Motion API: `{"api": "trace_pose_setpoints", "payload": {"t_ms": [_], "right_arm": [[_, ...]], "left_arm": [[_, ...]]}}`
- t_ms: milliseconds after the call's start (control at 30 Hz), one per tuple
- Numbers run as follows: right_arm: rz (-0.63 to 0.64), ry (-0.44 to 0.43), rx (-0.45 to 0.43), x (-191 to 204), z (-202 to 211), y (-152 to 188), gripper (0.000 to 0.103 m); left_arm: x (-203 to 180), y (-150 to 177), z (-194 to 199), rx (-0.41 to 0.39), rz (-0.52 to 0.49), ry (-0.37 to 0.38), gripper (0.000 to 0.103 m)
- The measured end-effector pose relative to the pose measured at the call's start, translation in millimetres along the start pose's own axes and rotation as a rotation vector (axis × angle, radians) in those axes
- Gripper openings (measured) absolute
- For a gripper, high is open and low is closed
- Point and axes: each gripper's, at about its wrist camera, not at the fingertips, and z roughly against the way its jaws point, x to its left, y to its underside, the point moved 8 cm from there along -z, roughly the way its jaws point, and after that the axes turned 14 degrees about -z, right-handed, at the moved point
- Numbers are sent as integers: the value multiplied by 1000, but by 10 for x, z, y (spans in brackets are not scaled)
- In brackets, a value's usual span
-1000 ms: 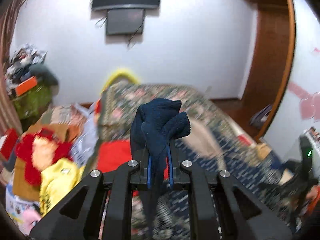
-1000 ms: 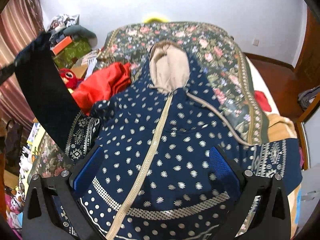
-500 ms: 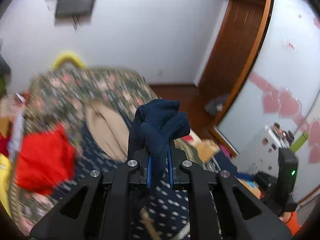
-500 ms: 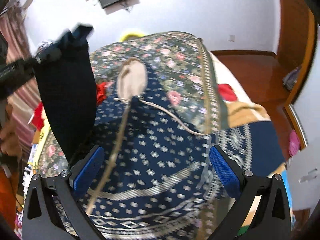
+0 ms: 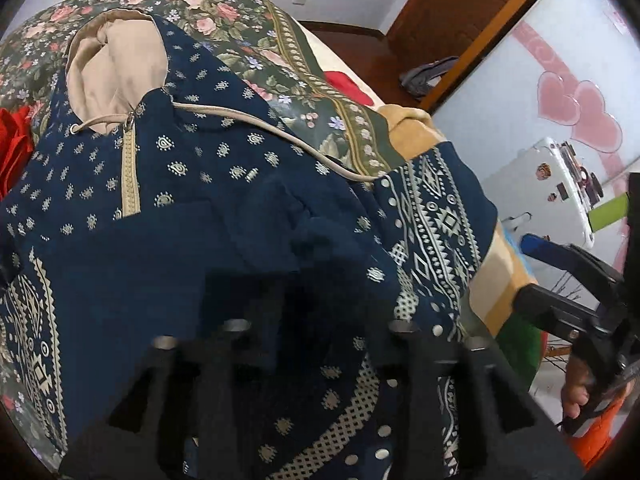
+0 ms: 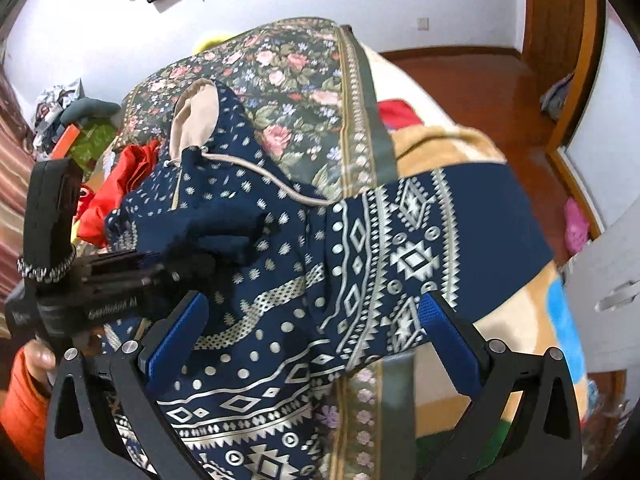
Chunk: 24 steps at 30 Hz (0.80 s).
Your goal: Fold large clothes
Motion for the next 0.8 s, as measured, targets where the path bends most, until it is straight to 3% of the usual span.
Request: {"api": "trace_pose_setpoints", "payload": {"t_ms": [67,233,367,500,700,800], "right_arm": [[-15,-23,24,37,-36,33,103],[-24,-63,64,178,-144,66,103],[-18,-104,73,354,-195,89,103],[-26,-127,41,510,-236,46,103],[-84,-152,31,667,-356,18,100],[-113,-179,72,726,-464,74,96]], "left_arm": [[25,17,109,-14,-13,2,58],[246,155,541,-59,-40,-45,61],[695,368,910,-110,-2,-151,71],[1247,791,1257,-97,33,-323,71],[1873,1539,1597,-82,155,-424,71],[2052,1893,1640,-80,216,-426,71]]}}
